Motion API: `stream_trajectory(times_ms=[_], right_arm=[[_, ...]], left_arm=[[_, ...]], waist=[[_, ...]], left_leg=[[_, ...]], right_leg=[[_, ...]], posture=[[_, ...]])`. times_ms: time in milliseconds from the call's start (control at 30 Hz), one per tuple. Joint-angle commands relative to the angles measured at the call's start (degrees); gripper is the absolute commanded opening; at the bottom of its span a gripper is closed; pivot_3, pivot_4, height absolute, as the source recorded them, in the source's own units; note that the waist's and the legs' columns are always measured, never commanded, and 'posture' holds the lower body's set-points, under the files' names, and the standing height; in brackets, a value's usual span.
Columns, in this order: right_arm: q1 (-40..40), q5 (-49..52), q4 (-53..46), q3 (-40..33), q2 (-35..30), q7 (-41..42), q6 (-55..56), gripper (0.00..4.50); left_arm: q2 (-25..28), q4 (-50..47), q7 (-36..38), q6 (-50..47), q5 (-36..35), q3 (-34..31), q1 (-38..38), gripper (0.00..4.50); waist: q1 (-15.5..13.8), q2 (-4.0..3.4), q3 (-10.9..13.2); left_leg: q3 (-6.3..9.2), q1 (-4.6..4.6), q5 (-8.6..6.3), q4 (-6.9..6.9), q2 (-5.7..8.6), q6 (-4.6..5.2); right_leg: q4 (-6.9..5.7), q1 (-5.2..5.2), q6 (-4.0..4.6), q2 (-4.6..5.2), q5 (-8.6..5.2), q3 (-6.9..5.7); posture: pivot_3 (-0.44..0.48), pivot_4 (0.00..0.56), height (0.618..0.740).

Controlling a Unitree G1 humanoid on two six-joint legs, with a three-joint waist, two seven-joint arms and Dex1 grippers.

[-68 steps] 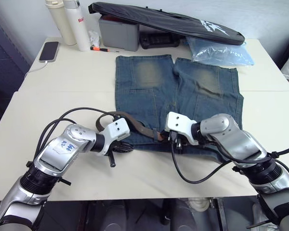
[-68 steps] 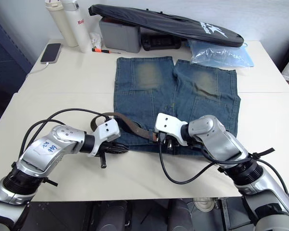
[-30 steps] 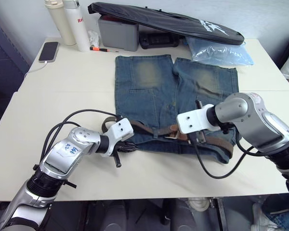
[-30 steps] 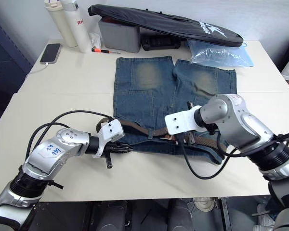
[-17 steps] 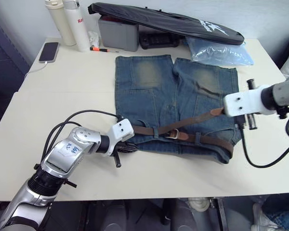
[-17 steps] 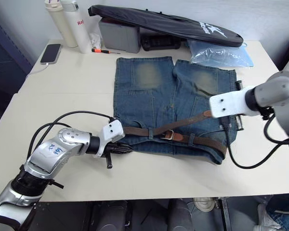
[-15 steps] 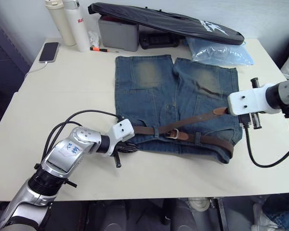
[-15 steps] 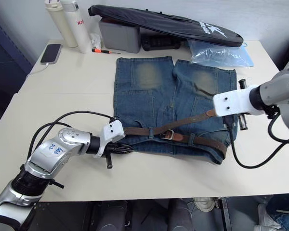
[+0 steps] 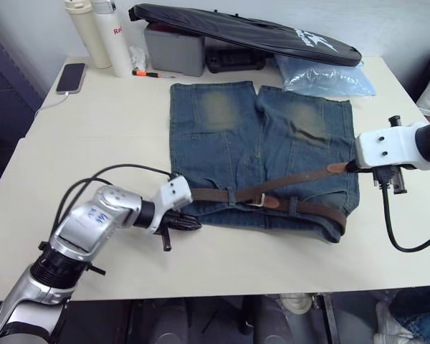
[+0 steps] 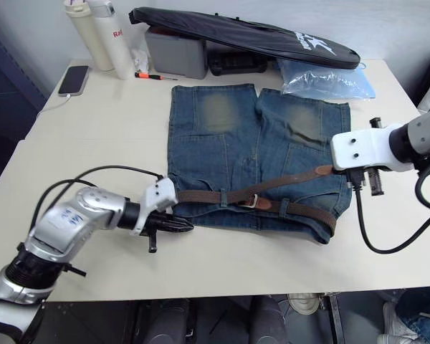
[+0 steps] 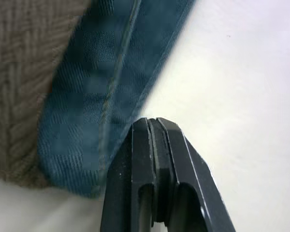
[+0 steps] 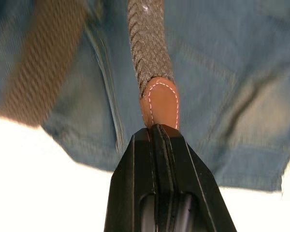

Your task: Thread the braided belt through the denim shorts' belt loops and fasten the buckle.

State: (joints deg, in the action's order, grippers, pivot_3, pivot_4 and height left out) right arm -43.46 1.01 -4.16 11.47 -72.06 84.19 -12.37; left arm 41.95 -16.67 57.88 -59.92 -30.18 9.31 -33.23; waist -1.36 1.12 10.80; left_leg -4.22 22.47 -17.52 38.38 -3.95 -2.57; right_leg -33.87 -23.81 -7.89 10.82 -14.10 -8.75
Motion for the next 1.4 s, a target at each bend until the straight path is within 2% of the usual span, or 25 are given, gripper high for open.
stream_trajectory(times_ms=[33,133,300,367,500,733,967,1100,1267,1333,1400], right_arm=[[1.3,4.2,-7.2,-3.5,0.7,0.3,-5.3,0.06],[3.6,5.5,-11.0,-4.4,1.0,-0.9,-8.3,0.06],[6.2,7.0,-15.3,-6.2,0.8,-2.8,-11.5,0.06],[7.6,7.4,-16.4,-7.8,-0.1,-3.2,-11.6,0.06],[9.0,7.0,-16.8,-10.3,-2.0,-3.5,-10.7,0.06],[11.4,2.4,-12.2,-14.0,-6.5,-6.1,-3.2,0.06],[12.4,-0.8,-4.9,-15.7,-9.7,-8.3,4.9,0.06],[11.0,-0.2,-3.9,-14.7,-9.0,-8.5,6.2,0.06],[7.7,0.6,-4.6,-11.7,-5.9,-8.6,6.1,0.06],[6.6,0.4,-4.2,-11.1,-5.2,-8.4,6.1,0.06],[5.7,0.4,-3.9,-10.6,-4.6,-7.9,5.9,0.0]], left_arm=[[0.4,1.5,3.2,-4.4,-9.7,-10.6,-9.0,0.0],[0.1,5.9,0.8,-3.2,-7.1,-9.1,-14.2,0.0],[1.2,14.1,-1.5,9.1,8.4,4.4,-15.8,0.0],[1.1,17.4,-0.8,14.6,13.6,9.7,-15.6,0.0],[-0.4,24.3,0.8,22.9,20.0,15.4,-16.7,0.0],[-2.3,33.7,8.0,34.6,26.9,20.1,-19.0,0.0],[-3.4,36.5,11.7,38.9,30.3,19.8,-17.9,0.0],[-3.6,36.3,11.9,39.3,31.2,19.0,-16.8,0.0],[-5.1,36.6,8.7,37.2,29.9,15.2,-17.3,0.0],[-6.0,37.0,7.3,34.6,27.4,11.3,-18.7,0.0],[-7.4,37.5,5.9,32.0,24.3,6.6,-20.6,0.53]], waist=[[-0.2,0.0,0.0],[-0.2,-0.01,0.0],[-0.1,-0.01,0.0],[0.0,-0.01,0.0],[0.0,-0.01,0.0],[0.0,-0.01,0.0],[0.0,-0.01,0.0],[0.0,-0.01,0.0],[0.0,-0.02,0.0],[0.0,-0.02,0.0],[-0.1,-0.02,0.0]], left_leg=[[0.03,0.02,0.0,0.07,0.0,0.0],[0.02,-0.02,-0.03,0.1,0.01,0.03],[-0.01,-0.08,-0.03,0.07,0.01,0.03],[-0.02,-0.07,-0.03,0.07,0.01,0.03],[-0.06,-0.06,-0.03,-0.03,0.01,0.03],[-0.1,-0.04,-0.03,0.03,0.01,0.04],[-0.16,-0.09,-0.03,0.02,0.01,0.04],[-0.17,-0.09,-0.03,0.02,0.01,0.04],[-0.17,-0.1,-0.03,0.02,0.01,0.04],[-0.17,-0.11,-0.03,0.04,0.01,0.04],[-0.16,-0.08,-0.03,0.1,0.01,0.04]], right_leg=[[0.0,0.02,0.0,0.0,0.0,-0.01],[0.03,0.11,-0.03,0.0,0.02,0.0],[0.0,0.11,-0.03,-0.01,0.02,0.0],[0.0,0.09,-0.03,-0.01,0.02,0.01],[0.06,0.06,-0.03,-0.02,0.02,0.02],[0.05,0.04,-0.03,-0.02,0.02,0.05],[0.02,0.04,-0.03,-0.02,0.02,0.1],[0.02,0.04,-0.04,-0.02,0.02,0.11],[0.01,0.04,-0.04,-0.02,0.02,0.12],[0.0,0.05,-0.04,-0.02,0.02,0.13],[-0.01,0.04,-0.05,-0.02,0.03,0.13]], posture=[[0.0,0.15,0.74],[0.0,0.15,0.74],[0.0,0.15,0.74],[0.0,0.15,0.74],[0.0,0.15,0.74],[0.0,0.15,0.74],[0.0,0.15,0.74],[0.0,0.15,0.74],[0.0,0.15,0.74],[0.0,0.15,0.74],[0.0,0.15,0.74]])
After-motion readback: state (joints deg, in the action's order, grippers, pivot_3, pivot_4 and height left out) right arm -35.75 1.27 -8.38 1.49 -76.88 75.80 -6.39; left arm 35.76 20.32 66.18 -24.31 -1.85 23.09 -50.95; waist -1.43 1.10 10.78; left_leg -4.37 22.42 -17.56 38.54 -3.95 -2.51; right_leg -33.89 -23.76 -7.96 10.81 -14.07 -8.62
